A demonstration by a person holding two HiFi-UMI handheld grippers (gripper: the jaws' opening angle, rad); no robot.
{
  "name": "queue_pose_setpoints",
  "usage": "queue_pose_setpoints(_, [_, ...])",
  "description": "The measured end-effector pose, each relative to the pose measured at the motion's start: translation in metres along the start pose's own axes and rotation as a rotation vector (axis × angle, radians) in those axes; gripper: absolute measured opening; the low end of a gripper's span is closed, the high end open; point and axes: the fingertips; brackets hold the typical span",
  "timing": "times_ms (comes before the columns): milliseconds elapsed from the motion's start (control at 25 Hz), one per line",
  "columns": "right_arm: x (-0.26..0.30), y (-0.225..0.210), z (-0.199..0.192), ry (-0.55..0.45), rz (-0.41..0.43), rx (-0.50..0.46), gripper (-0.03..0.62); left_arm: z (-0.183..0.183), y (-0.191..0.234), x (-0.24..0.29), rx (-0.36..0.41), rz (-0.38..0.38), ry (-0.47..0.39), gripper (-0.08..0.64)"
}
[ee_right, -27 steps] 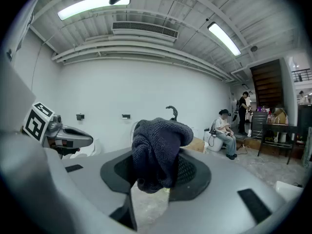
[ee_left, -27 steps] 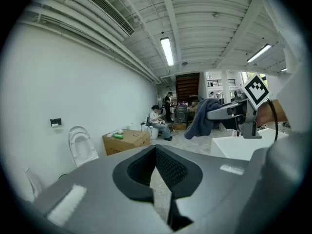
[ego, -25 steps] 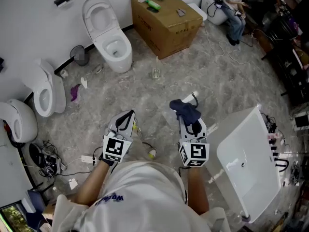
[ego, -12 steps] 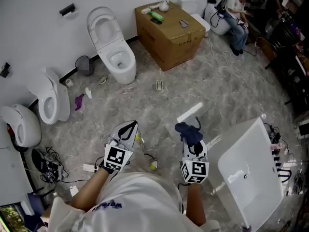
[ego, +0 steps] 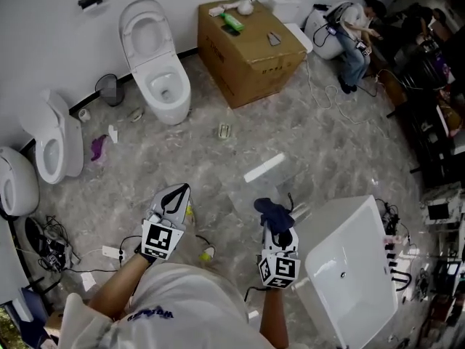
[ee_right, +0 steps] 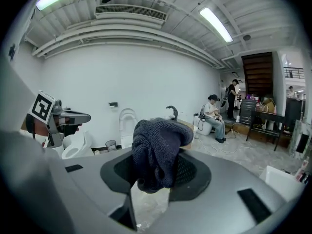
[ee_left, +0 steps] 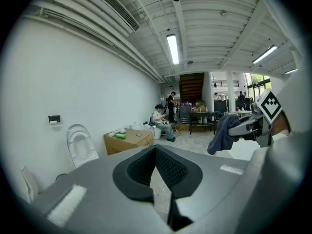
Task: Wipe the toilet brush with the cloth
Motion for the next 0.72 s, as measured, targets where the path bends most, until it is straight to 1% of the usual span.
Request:
queue_pose_setpoints(120, [0.033, -0.011, 0.027, 0.009, -0.007, -0.024, 0.153, 0.015, 0.018, 0.031, -0.028, -0.013, -0.022, 0.002])
queue_pose_setpoints(200, [0.061, -0.009, 0.05, 0.005, -0.003, -0.049, 0.153, 0.028, 0.04, 0.05, -0.044, -0.019, -0.041, 0.002])
queue_pose_setpoints(360, [0.111, 0.01, 0.09, 0.005, 0.028, -0.089, 0.153, 0.042, 0.091, 0.078, -0.087, -0.013, -0.062, 0.002])
queue_pose_setpoints(480, [0.144, 0.022, 0.113, 0.017, 0.052, -0.108, 0.153, 0.054, 0.121, 0.095, -0.119, -0.018, -0.083, 0.002])
queue_pose_setpoints(600, [0.174, 0.03, 0.129, 0.023, 0.06, -0.125, 0.153, 0.058, 0.142, 0.11, -0.14, -0.063, -0.098, 0.002])
queue_pose_setpoints(720, [0.192, 0.032, 0.133, 0.032, 0.057, -0.127, 0.153, 0.056, 0.152, 0.122, -0.146, -0.108, -0.097, 0.002])
Point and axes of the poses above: the fingertips, and each gripper's own axes: x forward along the fingers, y to its left, z out of its top, and after that the axes turned 14 degrees about -x, right-handed
